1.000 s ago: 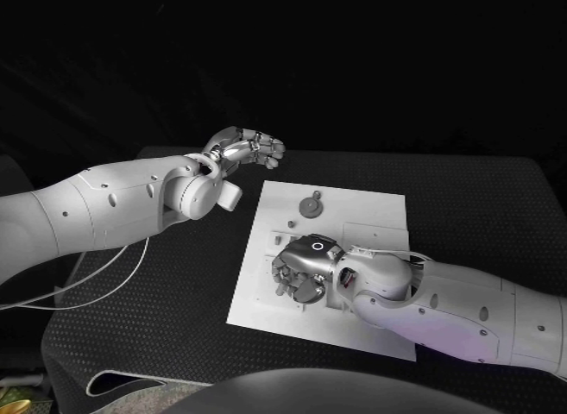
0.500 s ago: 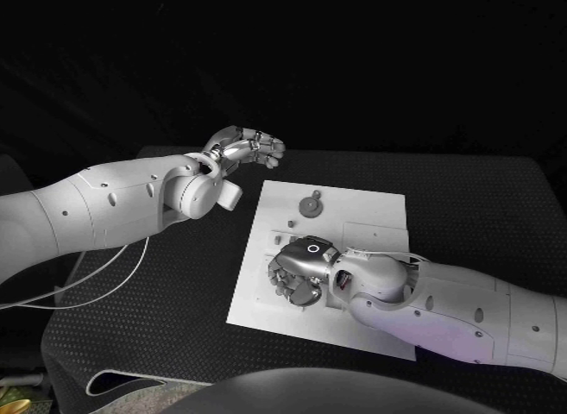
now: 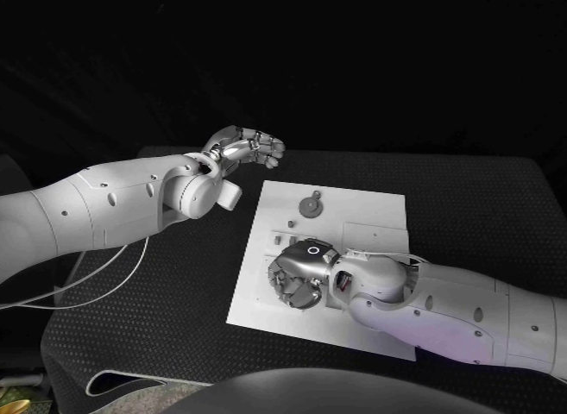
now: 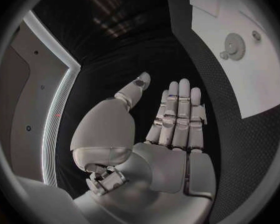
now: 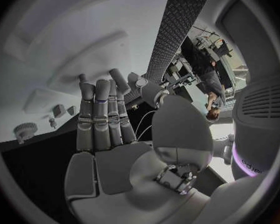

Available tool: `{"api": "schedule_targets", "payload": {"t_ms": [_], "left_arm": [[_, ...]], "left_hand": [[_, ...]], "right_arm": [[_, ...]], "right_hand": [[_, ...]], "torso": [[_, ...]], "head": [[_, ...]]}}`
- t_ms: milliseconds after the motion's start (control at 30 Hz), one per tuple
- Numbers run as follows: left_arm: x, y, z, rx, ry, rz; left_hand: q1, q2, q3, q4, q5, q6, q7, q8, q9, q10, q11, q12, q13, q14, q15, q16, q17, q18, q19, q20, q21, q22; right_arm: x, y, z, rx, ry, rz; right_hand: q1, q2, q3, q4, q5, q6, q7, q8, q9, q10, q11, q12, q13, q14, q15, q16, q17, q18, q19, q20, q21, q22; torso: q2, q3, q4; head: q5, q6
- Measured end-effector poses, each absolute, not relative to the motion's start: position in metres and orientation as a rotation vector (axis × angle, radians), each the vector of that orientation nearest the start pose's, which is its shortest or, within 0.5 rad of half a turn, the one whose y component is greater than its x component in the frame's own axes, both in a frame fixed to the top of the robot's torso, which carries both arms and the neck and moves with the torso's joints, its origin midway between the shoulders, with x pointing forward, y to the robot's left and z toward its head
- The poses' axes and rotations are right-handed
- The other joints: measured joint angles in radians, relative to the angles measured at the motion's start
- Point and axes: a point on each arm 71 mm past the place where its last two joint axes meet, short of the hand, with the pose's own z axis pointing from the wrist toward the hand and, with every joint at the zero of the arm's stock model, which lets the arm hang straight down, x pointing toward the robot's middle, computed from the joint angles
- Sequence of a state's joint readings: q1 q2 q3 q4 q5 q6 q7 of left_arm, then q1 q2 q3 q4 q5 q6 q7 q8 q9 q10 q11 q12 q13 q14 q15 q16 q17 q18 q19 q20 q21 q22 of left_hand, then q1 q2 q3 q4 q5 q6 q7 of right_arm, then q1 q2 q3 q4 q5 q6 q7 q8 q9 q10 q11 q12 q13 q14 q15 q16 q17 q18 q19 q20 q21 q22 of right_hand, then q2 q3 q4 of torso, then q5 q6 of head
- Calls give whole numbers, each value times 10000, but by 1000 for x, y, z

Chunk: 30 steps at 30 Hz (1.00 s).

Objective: Assemble the parts on the task board

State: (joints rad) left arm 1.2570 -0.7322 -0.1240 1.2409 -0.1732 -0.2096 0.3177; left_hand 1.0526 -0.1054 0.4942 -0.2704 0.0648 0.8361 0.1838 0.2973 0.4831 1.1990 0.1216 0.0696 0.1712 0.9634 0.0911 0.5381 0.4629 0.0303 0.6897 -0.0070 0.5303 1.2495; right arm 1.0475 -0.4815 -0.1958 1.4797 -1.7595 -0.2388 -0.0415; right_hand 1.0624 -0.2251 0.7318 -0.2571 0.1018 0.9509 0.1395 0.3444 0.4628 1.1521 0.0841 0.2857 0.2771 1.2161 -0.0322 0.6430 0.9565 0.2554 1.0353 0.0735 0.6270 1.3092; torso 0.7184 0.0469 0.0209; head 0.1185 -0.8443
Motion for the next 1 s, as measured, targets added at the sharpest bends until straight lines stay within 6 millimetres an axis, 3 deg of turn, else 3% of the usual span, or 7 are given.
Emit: {"api": "schedule_targets", "payload": {"t_ms": [267, 633, 700, 733, 833, 1000], "left_arm": [[537, 233, -197, -9343, 15582, -13518], [537, 234, -197, -9356, 15578, -13487], [537, 234, -197, -9358, 15579, -13484], [537, 234, -197, -9360, 15577, -13482], [538, 236, -197, -9371, 15565, -13455], [538, 239, -197, -9397, 15530, -13375]], "left_hand": [[0, 0, 0, 0, 0, 0, 0, 0, 0, 0, 0, 0, 0, 0, 0, 0, 10, 0, 0, 0, 0, -1], [0, 0, 0, 0, 0, 0, 0, 0, 0, -37, 37, 0, 1, 0, 0, 0, 18, 0, 0, 0, 0, 7], [-2, 2, 0, 0, 0, 0, 0, 0, -1, -37, 37, 0, 1, -1, 0, 0, 19, 0, 0, 0, 0, 7], [-29, 29, 0, 0, 0, 0, 0, 0, -5, -37, 37, 0, 1, -1, 0, -33, 30, 0, 0, 0, 0, 7], [-41, 41, -14, 24, 0, 0, 0, 0, -10, -37, 37, 0, -8, -1, 0, -39, 34, 0, 0, 0, 0, 6], [-94, -12, 1, 55, 0, 0, 0, 0, -10, -37, 37, 0, -8, -1, 0, -39, 47, 0, 0, 0, -12, 16]], "right_arm": [[389, -26, -293, -7147, 17398, 9122], [395, -41, -288, -6503, 17152, 9117], [398, -47, -281, -6254, 17055, 9190], [401, -50, -277, -6084, 17006, 9245], [410, -66, -260, -5222, 16939, 9457], [437, -101, -227, -3471, 16955, 9634]], "right_hand": [[105, -210, -143, -8, 0, -476, 225, -253, -100, -573, 180, -244, -128, -15, 164, 107, -83, -104, -15, 15, 43, 13], [237, -422, -198, 47, 0, -739, 311, -380, -159, -928, 251, -342, -275, -20, 239, 333, -22, -139, -16, 16, 155, 7], [234, -434, -225, 40, 19, -779, 315, -408, -169, -992, 260, -379, -311, -2, 257, 372, -10, -140, -14, 15, 175, 7], [211, -527, -383, 8, 117, -975, 395, -511, -206, -1344, 380, -510, -410, 22, 350, 519, 62, -80, 10, -8, 309, 7], [211, -527, -685, 65, 223, -1129, 343, -523, -213, -1517, 410, -536, -558, -27, 397, 840, 185, -76, 64, -59, 509, 9], [41, -355, -960, 169, 222, -1121, 352, -465, -181, -1281, 325, -185, -596, -143, 356, 1115, 263, -75, 91, -96, 699, 12]], "torso": [[0, 13, -6], [-3, 18, -8], [-9, 18, -12], [-10, 18, -15], [-11, 14, -26], [-12, 7, -33]], "head": [[2, 11], [-24, 48], [-39, 74], [-47, 91], [-91, 154], [-198, 257]]}}
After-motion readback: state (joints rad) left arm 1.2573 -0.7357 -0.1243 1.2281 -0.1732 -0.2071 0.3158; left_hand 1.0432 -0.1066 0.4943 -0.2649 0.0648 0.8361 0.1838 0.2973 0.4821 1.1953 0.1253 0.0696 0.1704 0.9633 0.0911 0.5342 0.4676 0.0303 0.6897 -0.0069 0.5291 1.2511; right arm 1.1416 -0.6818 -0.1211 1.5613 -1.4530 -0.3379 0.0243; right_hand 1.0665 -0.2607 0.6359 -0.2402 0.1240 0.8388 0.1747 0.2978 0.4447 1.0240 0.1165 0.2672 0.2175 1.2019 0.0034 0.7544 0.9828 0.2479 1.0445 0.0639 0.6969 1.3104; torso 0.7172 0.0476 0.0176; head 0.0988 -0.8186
